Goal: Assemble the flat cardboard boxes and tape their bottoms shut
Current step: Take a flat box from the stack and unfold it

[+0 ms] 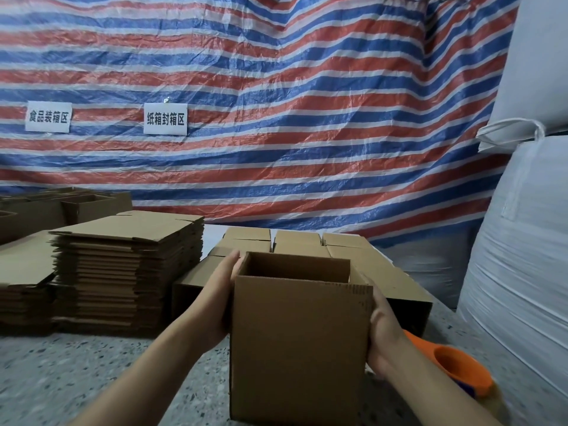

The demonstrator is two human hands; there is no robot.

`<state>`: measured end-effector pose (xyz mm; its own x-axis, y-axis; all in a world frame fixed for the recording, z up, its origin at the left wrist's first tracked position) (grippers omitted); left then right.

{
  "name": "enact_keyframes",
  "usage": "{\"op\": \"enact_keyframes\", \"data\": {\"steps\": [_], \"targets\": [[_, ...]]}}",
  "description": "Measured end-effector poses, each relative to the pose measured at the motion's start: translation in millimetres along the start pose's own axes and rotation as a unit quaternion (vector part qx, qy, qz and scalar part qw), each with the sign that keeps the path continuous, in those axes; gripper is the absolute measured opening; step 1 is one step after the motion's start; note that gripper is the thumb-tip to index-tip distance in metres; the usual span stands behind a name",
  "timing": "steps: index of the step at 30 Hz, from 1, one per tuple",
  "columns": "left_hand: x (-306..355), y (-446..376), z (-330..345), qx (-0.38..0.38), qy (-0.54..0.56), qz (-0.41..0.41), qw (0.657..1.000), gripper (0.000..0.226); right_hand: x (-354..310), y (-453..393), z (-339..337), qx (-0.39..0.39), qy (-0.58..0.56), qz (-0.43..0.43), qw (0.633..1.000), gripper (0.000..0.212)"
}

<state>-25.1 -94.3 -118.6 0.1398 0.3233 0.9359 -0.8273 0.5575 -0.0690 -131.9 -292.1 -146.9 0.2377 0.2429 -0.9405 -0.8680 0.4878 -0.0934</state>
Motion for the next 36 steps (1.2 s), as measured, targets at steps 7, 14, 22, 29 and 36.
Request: {"op": "enact_keyframes", "data": {"steps": [7, 14, 22, 29, 36], "targets": [[-3, 0, 5, -0.023, -0.039, 0.031, 0.998, 0.039, 9, -11, -13, 0.052, -0.013, 0.001, 0.999, 0.072], [-24, -4, -6, 0.004, -0.016, -0.017, 1.0, 0.03, 10, -15, -15, 0.043, -0.013, -0.021, 0.999, 0.065], [-14, -5, -1, 0.002, -0.037, -0.007, 0.999, 0.045, 7, -13, -15, 0.045, -0.01, -0.045, 0.998, 0.06], [-14, 6, -3, 0.023, -0.028, 0.044, 0.998, 0.005, 9, -11, -11, 0.036, -0.04, -0.022, 0.998, 0.063], [-15, 8, -4, 0.013, -0.054, 0.055, 0.997, 0.029, 10, -10, -8, 0.026, -0.052, -0.004, 0.998, 0.063]]}}
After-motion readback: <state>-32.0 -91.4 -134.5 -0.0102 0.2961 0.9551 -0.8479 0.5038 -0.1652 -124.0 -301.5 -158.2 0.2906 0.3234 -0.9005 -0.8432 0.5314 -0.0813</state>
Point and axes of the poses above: each hand's wrist, its own y-axis away from the middle knuckle, its own z-axis out of the palm, x = y × z, the point moved 9 cm from there along -y, towards the middle knuckle, and after that the axes turned 2 degrees about y, right-handed, at the moved point
